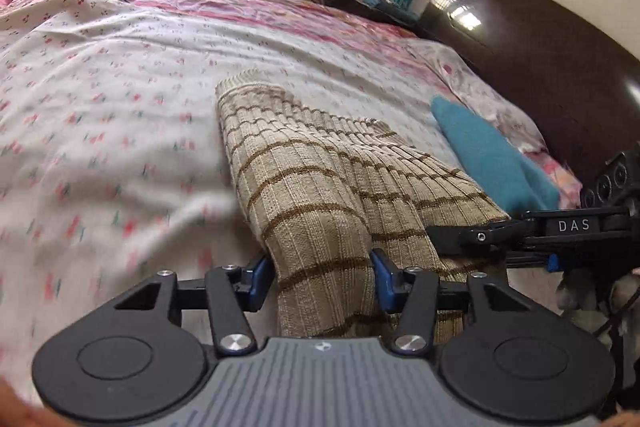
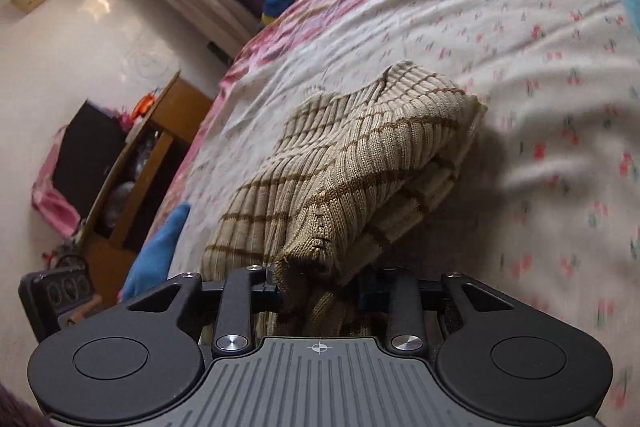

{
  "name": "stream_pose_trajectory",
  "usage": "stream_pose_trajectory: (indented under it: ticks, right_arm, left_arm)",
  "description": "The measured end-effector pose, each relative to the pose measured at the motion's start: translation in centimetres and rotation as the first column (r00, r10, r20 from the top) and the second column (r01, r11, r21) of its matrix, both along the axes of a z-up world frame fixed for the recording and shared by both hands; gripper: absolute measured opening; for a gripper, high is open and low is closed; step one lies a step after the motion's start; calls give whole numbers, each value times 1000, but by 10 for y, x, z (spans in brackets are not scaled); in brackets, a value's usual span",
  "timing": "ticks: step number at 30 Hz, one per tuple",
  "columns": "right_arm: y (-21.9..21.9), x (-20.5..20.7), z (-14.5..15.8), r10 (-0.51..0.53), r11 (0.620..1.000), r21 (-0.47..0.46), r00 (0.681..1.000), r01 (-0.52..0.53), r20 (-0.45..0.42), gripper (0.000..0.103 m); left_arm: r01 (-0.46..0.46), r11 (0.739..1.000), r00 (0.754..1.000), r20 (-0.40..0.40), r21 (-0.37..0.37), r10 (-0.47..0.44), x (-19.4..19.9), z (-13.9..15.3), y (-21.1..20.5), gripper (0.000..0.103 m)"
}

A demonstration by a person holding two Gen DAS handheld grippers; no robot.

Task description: Fold small clothes

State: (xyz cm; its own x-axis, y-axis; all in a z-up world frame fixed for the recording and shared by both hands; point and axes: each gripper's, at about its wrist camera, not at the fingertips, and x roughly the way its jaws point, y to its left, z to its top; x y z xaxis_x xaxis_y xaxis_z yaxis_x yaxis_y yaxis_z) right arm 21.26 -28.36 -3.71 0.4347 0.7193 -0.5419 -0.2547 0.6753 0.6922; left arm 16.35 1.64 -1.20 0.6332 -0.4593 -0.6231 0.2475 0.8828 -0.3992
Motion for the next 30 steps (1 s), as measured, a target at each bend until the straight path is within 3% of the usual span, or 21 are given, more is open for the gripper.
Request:
stream_pose_trajectory:
  ticks: [4, 6, 12, 17, 20, 21, 25, 30]
  right_arm:
    - [-7, -26, -16, -35, 992, -122, 999, 30, -39, 37]
    - [-12, -31, -11, -67, 990, -127, 997, 63, -28, 42]
    - [-15, -40, 36, -127, 957, -235, 976, 168, 177, 43]
    - [16, -9, 48, -86, 922, -333, 943, 197, 320, 43]
    - [40, 17, 41, -31, 911, -379, 944, 162, 329, 40]
    - [50, 25, 37, -4, 898, -413, 941, 153, 339, 35]
    - [62, 57, 14, 10, 851, -504, 955, 147, 296, 23]
    - [56, 72, 7, -24, 857, -488, 959, 165, 282, 22]
  left_arm:
    - [9, 998, 999, -42, 70, -6, -27, -16, -1, 56]
    - [-15, 998, 999, -39, 64, 18, -30, -12, 1, 56]
    - [-68, 990, 993, 100, 125, 56, -27, 25, 2, 56]
    - [-98, 978, 982, 177, 183, 66, 2, 33, -17, 56]
    - [-121, 965, 974, 214, 233, 71, 27, 30, -30, 56]
    - [-123, 961, 974, 216, 247, 69, 36, 28, -33, 56]
    - [-144, 943, 982, 163, 299, 99, 73, 9, -39, 56]
    - [-179, 934, 983, 105, 308, 154, 91, -12, -34, 59]
